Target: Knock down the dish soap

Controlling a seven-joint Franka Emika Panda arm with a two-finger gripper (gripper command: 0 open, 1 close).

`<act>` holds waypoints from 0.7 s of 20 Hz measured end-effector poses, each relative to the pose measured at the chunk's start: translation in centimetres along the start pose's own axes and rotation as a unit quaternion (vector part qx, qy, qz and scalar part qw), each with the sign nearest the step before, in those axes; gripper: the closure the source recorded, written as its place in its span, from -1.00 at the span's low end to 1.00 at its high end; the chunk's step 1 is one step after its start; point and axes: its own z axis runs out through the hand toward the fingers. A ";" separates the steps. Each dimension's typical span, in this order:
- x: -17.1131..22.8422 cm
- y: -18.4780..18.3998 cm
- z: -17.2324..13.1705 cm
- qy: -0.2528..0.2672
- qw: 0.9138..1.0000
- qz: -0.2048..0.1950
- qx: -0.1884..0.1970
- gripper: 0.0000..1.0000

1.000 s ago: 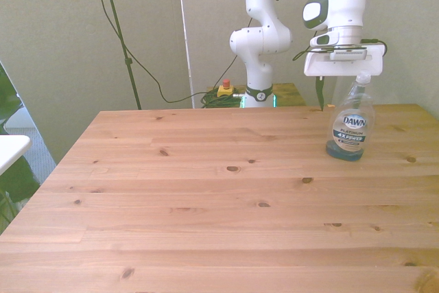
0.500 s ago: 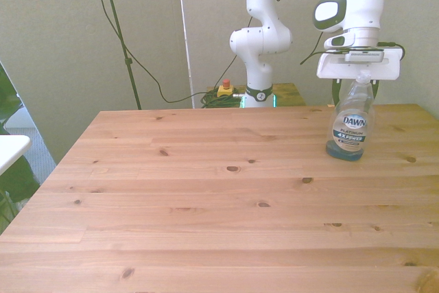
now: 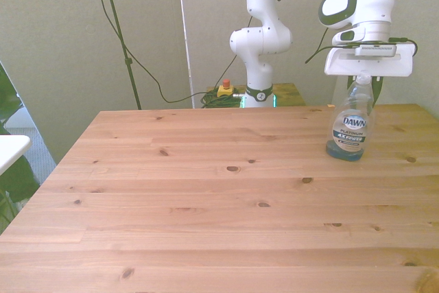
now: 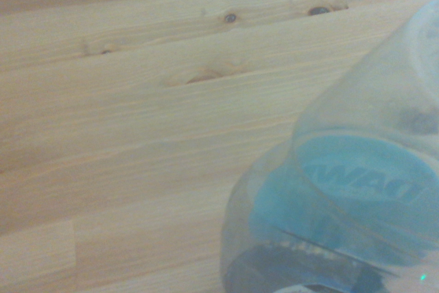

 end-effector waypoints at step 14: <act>14.7 -3.2 7.8 0.069 0.995 0.065 -0.005 1.00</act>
